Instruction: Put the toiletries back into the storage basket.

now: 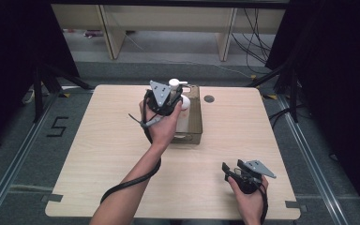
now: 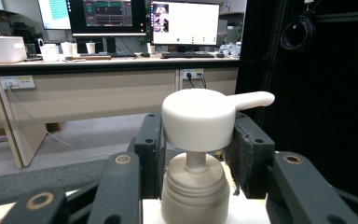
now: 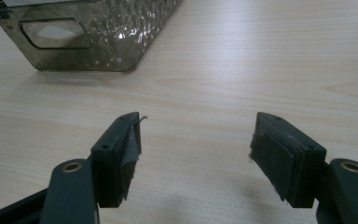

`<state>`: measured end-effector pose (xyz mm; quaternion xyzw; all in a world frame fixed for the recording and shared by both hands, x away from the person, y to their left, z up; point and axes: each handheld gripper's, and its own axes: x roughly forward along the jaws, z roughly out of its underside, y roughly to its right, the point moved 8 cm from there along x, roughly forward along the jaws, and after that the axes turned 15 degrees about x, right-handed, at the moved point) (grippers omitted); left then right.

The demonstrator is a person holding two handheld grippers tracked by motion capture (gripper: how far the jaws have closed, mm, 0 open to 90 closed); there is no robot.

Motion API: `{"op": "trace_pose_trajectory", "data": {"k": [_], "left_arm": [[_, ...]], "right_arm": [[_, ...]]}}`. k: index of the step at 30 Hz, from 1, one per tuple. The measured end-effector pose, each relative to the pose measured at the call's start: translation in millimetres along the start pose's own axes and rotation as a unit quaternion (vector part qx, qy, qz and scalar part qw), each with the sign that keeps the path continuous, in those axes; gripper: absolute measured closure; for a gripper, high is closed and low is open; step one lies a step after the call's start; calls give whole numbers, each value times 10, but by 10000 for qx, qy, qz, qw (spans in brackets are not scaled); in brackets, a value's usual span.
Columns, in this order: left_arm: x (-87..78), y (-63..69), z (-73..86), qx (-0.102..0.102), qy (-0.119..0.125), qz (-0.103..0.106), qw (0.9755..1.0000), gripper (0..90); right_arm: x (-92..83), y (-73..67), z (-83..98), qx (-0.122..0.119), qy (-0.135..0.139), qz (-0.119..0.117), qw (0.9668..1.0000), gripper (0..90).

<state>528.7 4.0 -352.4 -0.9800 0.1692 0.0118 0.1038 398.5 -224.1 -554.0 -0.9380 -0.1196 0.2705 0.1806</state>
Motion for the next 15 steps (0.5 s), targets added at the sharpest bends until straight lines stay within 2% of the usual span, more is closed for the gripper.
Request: {"op": "trace_pose_trajectory", "data": {"k": [11, 12, 13, 15], "left_arm": [[-2, 29, 102, 1, -67, 15, 10000, 594], [-4, 31, 111, 12, -82, 19, 10000, 594], [-4, 34, 119, 10, -89, 24, 10000, 594], [-3, 37, 129, 8, -90, 30, 10000, 594]], "right_arm": [[-12, 0, 2, 3, -5, 37, 10000, 334], [-27, -24, 25, 179, -108, 49, 9998, 334], [-23, -4, 5, 23, -48, 40, 10000, 334], [-26, -8, 5, 28, -46, 20, 10000, 334]]}}
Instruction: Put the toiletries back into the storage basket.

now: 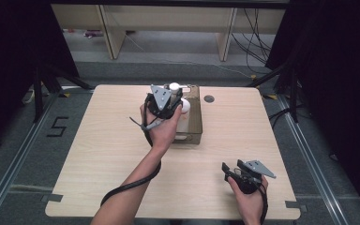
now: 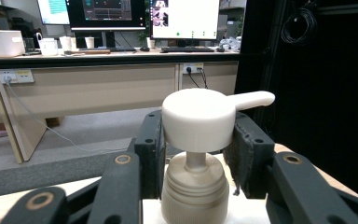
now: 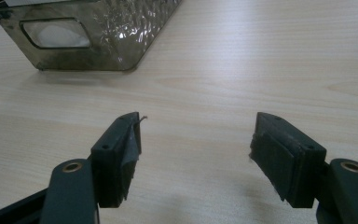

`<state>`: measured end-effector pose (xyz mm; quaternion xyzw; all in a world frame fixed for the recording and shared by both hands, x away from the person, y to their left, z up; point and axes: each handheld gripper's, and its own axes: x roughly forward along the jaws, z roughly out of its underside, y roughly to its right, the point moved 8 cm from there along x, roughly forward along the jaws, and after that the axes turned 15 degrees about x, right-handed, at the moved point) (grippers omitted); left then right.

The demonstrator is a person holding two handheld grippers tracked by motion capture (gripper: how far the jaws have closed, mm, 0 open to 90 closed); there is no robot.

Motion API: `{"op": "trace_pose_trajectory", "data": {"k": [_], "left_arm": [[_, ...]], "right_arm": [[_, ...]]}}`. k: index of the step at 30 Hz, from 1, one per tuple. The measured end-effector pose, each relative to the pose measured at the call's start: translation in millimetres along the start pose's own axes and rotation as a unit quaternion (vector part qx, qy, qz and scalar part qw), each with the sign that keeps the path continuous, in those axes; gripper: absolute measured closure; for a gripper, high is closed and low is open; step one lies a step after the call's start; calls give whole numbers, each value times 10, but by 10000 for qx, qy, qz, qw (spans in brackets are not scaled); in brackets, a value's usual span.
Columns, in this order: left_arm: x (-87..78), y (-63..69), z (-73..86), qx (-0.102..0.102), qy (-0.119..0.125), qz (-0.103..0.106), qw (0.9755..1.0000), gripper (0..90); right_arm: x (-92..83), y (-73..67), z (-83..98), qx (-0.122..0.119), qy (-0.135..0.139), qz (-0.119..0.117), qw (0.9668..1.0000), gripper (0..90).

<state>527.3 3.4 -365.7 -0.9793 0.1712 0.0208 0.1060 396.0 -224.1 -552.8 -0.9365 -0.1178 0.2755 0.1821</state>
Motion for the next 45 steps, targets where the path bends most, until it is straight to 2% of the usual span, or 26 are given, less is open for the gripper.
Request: {"op": "trace_pose_trajectory", "data": {"k": [1, 2, 6, 26, 34, 35, 39, 41, 43, 44, 45], "left_arm": [[2, 2, 13, -12, 3, 1, 10000, 594], [2, 3, 22, -7, -3, 12, 10000, 594], [2, 6, 56, -26, -6, 14, 10000, 594], [3, 22, 173, -6, -50, 36, 10000, 593], [-2, 23, 181, 17, -24, 21, 10000, 592], [-5, 25, 181, 37, -11, 27, 10000, 592], [-14, 24, 184, 70, 15, 63, 10000, 587], [-23, 20, 191, 106, 55, 116, 9999, 581], [-37, 33, 190, 70, 84, 192, 9998, 537], [-45, 38, 184, 84, 115, 205, 9997, 507], [-55, 43, 187, 132, 106, 232, 9996, 476]], "right_arm": [[6, 8, 2, -23, -4, 27, 10000, 334], [2, -18, 21, 168, -61, 24, 9998, 334], [-16, -22, 29, 196, -127, 50, 9997, 334], [-17, -25, 32, 211, -145, 50, 9997, 334], [3, -30, 19, 190, -41, -43, 9998, 333], [-12, -29, 29, 222, -115, 13, 9997, 333], [-12, -32, 31, 217, -120, 6, 9997, 333], [-13, -29, 31, 212, -130, 28, 9997, 333], [-17, -26, 31, 186, -137, 43, 9997, 334], [-7, 15, -1, -107, -28, 55, 9999, 333], [-6, 15, -1, -103, -33, 57, 9999, 333]]}}
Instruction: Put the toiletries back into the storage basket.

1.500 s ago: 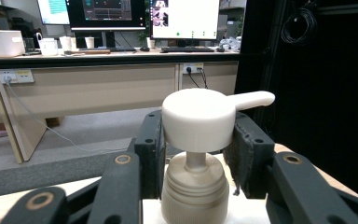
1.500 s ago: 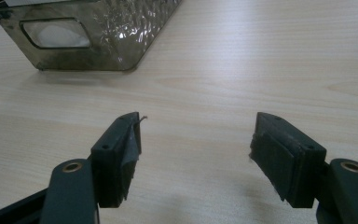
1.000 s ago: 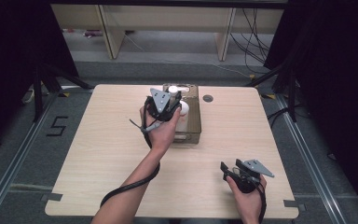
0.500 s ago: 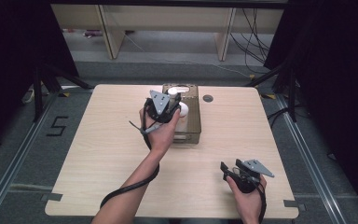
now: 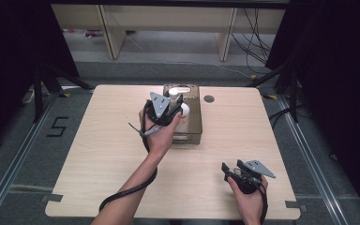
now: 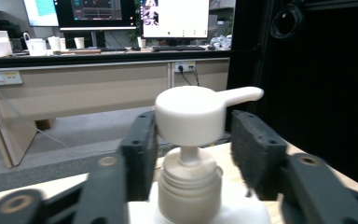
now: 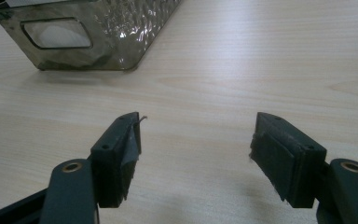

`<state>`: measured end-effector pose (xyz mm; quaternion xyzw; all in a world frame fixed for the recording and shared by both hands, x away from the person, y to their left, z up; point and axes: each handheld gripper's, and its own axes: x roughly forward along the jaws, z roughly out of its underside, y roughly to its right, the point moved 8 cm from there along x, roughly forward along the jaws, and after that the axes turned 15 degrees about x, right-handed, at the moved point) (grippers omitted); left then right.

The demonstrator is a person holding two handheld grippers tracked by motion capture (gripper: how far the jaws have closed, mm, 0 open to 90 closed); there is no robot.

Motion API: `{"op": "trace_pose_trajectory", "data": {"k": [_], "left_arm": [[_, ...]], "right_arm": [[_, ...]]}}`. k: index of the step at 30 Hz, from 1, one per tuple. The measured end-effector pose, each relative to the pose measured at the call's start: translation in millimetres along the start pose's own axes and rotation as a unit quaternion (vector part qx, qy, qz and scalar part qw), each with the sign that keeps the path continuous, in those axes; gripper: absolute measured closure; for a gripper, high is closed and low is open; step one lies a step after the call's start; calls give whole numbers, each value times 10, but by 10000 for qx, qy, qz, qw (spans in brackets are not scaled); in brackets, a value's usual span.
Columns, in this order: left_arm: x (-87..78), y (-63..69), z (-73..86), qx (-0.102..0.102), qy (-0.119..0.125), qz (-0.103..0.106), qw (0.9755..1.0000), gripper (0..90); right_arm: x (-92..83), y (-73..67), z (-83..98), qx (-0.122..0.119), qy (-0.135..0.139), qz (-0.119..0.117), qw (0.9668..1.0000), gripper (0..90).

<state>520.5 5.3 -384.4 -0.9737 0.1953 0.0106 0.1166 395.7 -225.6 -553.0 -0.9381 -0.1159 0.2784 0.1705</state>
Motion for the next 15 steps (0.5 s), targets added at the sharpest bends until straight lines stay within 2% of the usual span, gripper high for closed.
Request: {"op": "trace_pose_trajectory", "data": {"k": [2, 3, 8, 15], "left_arm": [[-15, 20, 9, 36, -32, 62, 10000, 413], [-23, 25, 16, 50, -40, 76, 10000, 389], [-70, 24, 44, 69, -63, 107, 9999, 313], [-248, -39, 39, 87, 58, 254, 9996, 301]], "right_arm": [[0, 2, 0, 6, -4, 3, 10000, 333], [-6, -43, 31, 313, -95, -37, 9995, 333], [-5, -43, 30, 326, -87, -37, 9994, 333], [15, -47, 16, 318, 21, -103, 9994, 332]]}}
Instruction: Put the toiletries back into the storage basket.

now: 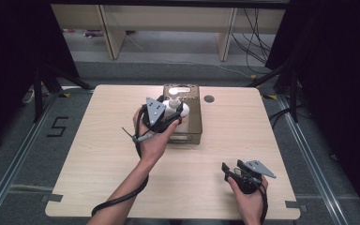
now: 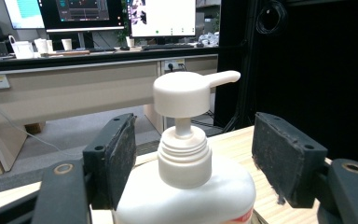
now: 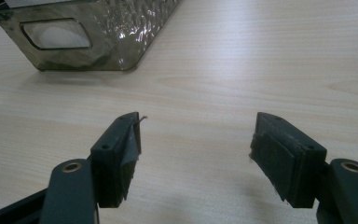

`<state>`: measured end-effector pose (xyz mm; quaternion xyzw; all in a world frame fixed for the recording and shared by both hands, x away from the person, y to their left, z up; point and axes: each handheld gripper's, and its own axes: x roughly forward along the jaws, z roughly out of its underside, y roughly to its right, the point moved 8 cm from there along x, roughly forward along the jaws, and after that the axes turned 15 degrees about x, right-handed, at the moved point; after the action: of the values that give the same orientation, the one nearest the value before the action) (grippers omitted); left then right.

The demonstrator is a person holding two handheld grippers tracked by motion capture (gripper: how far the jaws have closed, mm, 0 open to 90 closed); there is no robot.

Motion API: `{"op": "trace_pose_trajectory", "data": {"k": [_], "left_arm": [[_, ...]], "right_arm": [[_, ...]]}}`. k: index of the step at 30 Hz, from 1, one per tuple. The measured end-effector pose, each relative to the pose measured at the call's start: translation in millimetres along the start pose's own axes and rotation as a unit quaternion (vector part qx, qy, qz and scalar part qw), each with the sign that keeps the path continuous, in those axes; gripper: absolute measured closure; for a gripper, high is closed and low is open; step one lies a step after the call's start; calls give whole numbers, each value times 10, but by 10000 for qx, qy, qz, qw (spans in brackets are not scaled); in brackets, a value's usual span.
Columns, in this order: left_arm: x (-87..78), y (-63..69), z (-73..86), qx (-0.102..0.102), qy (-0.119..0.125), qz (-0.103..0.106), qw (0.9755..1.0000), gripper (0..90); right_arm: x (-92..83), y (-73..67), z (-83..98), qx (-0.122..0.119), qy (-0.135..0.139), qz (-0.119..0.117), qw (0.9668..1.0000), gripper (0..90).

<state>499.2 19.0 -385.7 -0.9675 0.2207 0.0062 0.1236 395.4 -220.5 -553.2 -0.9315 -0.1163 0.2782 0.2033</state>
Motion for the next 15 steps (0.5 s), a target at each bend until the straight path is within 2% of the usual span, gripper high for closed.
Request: {"op": "trace_pose_trajectory", "data": {"k": [1, 4, 5, 9, 11, 12, 15], "left_arm": [[-23, -12, -5, -9, 47, 20, 10000, 301], [-108, -58, -4, -2, 74, 73, 9999, 301], [-138, -77, -4, 10, 85, 73, 9999, 302], [-262, -161, 20, 57, 98, 99, 9999, 304], [-294, -181, 30, 89, 94, 98, 9999, 306], [-353, -215, 61, 58, 75, 114, 9999, 307], [-446, -269, 111, 65, 69, 89, 9999, 314]], "right_arm": [[-1, 37, -21, -228, 30, 47, 9997, 332], [-16, 43, -14, -204, -36, 112, 9997, 332], [1, 32, -14, -189, -1, 44, 9998, 332], [2, 35, -20, -223, 31, 43, 9997, 332], [-1, 33, -14, -192, -8, 57, 9998, 332], [-5, 7, 7, -6, -70, 52, 10000, 332], [-22, 14, 17, -22, -150, 127, 9998, 332]]}}
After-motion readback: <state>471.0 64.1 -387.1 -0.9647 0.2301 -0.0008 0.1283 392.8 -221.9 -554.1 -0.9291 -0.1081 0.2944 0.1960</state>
